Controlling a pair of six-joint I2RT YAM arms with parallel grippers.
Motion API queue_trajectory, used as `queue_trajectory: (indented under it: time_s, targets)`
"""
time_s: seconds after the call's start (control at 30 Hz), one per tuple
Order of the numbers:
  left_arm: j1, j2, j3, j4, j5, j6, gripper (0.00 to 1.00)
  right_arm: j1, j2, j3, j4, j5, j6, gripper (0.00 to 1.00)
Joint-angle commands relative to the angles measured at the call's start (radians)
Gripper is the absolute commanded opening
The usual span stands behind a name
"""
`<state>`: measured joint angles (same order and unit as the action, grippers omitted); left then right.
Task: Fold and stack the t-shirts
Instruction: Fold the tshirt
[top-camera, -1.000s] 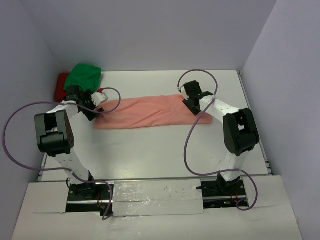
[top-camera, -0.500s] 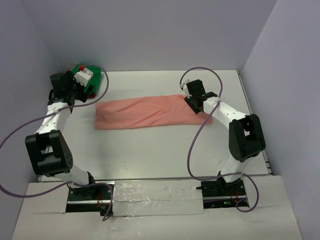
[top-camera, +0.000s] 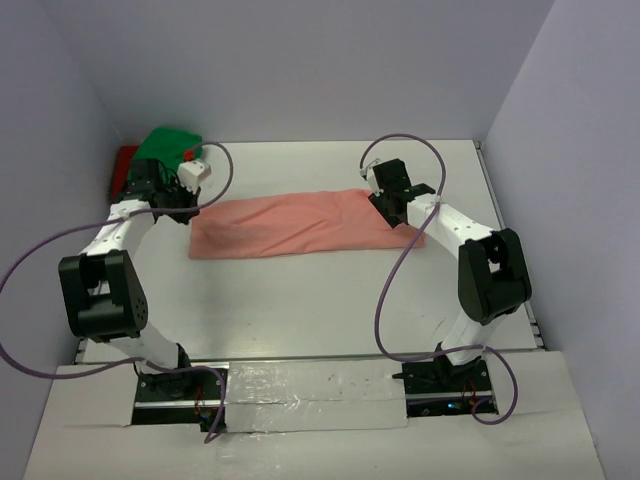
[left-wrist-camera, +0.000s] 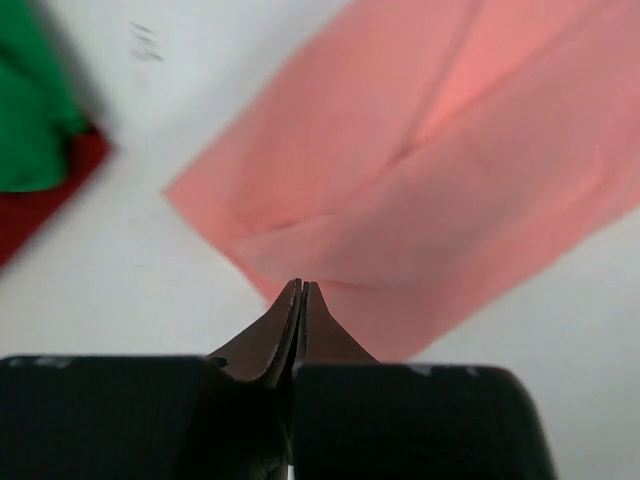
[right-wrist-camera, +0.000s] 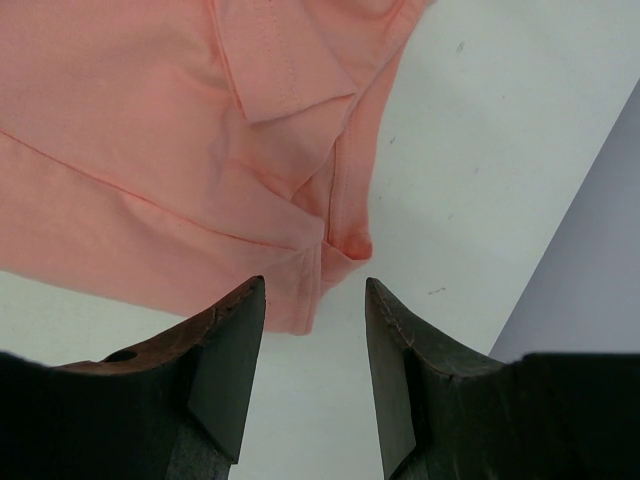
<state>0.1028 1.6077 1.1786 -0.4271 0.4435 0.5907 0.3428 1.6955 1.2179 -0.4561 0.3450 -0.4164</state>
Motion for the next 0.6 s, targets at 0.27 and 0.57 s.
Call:
queue_trajectory:
  time_s: [0.27,0.57]
  targets:
    - [-0.089,0.141,-0.048,0.016,0.032,0.017,0.0,-0.001,-0.054,0.006,0.025,0.005,0.004,0.52]
    - [-0.092,0.346,0.054,0.071,-0.149,-0.023,0.0,-0.025,-0.089,0.037,-0.036,-0.032,0.022,0.52]
